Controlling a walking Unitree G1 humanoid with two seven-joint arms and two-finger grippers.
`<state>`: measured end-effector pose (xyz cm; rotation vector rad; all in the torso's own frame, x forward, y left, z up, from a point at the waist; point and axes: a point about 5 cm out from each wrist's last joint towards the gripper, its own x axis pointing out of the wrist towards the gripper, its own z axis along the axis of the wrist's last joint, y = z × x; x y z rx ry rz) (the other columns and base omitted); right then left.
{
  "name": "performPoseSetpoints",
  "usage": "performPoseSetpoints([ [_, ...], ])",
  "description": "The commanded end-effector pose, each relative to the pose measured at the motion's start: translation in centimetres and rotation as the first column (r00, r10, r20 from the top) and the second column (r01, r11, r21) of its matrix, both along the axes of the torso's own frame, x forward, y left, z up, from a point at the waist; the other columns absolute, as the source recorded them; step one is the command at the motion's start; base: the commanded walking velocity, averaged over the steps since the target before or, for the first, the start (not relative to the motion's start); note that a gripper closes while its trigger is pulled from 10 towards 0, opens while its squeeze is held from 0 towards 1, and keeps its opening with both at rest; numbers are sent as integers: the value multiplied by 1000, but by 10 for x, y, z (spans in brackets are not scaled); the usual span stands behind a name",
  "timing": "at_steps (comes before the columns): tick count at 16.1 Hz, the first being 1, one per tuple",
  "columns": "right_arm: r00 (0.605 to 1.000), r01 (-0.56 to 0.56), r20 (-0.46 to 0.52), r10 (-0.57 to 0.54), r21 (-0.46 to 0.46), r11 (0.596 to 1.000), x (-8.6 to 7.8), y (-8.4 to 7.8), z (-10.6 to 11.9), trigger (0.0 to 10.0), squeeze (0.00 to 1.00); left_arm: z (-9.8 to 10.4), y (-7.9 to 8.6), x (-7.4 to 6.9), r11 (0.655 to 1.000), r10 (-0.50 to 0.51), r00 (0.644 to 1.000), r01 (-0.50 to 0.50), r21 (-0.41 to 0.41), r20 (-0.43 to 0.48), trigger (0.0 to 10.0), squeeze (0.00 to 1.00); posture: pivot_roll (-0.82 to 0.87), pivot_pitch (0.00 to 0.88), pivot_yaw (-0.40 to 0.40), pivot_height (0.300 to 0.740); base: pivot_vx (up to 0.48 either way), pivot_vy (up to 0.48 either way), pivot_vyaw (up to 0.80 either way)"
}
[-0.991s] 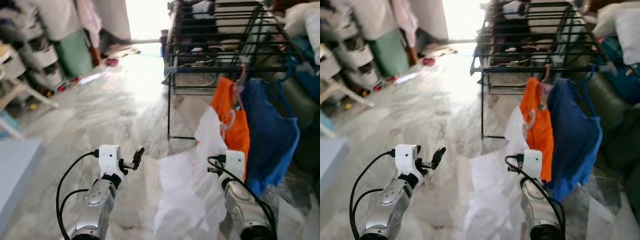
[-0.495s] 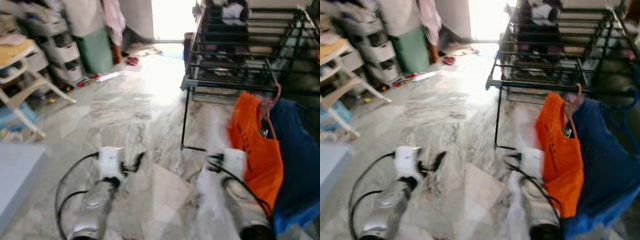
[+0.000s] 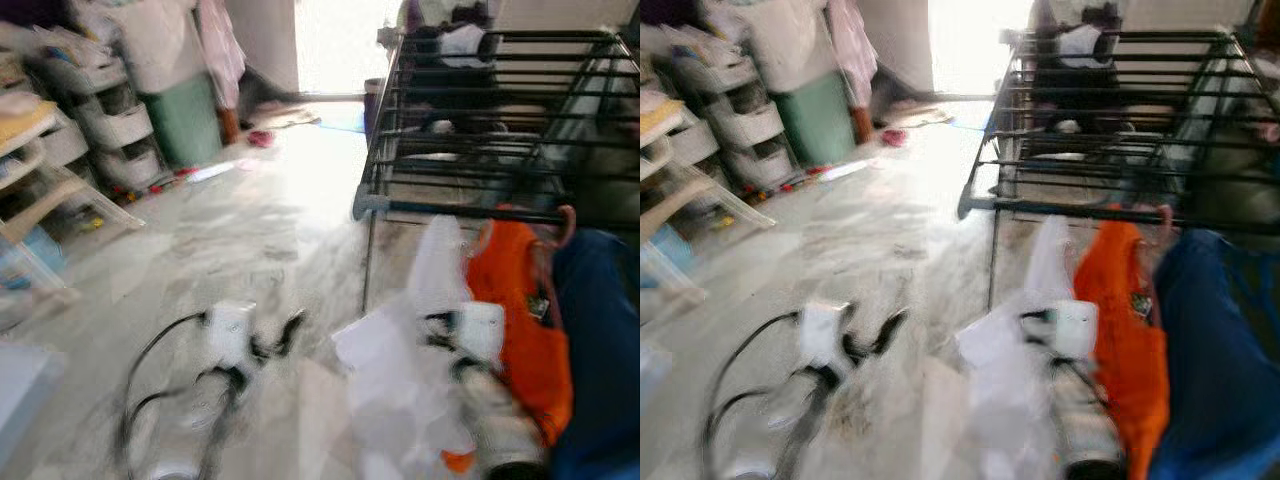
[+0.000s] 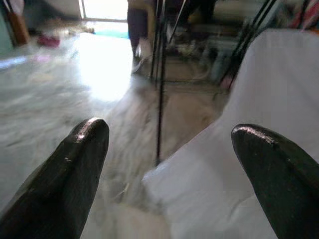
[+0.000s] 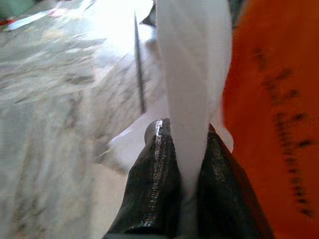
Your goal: Hang hanger
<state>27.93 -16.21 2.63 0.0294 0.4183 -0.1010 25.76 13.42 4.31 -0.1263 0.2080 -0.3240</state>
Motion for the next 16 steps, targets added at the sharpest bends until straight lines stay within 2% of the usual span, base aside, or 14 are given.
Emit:
performPoseSetpoints([
  [1, 998, 10, 58, -8, -21, 1000, 6, -7, 14, 10000, 0, 8, -9, 4, 1000, -26, 999, 26, 0, 26, 10000, 0, -150, 0, 64, 740, 446, 0, -800],
  [3, 998, -3, 58, 5, -31, 1000, 8, -6, 14, 10000, 0, 10, -10, 3, 999, -35, 999, 36, -13, 35, 10000, 0, -151, 0, 65, 740, 439, 0, -238],
  [5, 998, -8, 57, 10, -35, 999, 7, -6, 14, 10000, 0, 11, -9, 0, 998, -43, 998, 45, -34, 50, 10000, 0, -152, 0, 64, 740, 0, 0, 0],
  [11, 999, -26, 24, 27, -45, 999, -5, -4, 5, 10000, 0, -4, 6, -19, 997, -65, 998, 65, 30, 2, 10000, 0, -151, 0, 61, 740, 0, 0, 0],
  [16, 999, -30, -40, 29, -27, 999, -19, -4, -9, 10000, 0, -12, 16, -26, 995, -57, 998, 59, 76, -29, 10000, 0, -153, 0, 74, 740, 0, 0, 0],
])
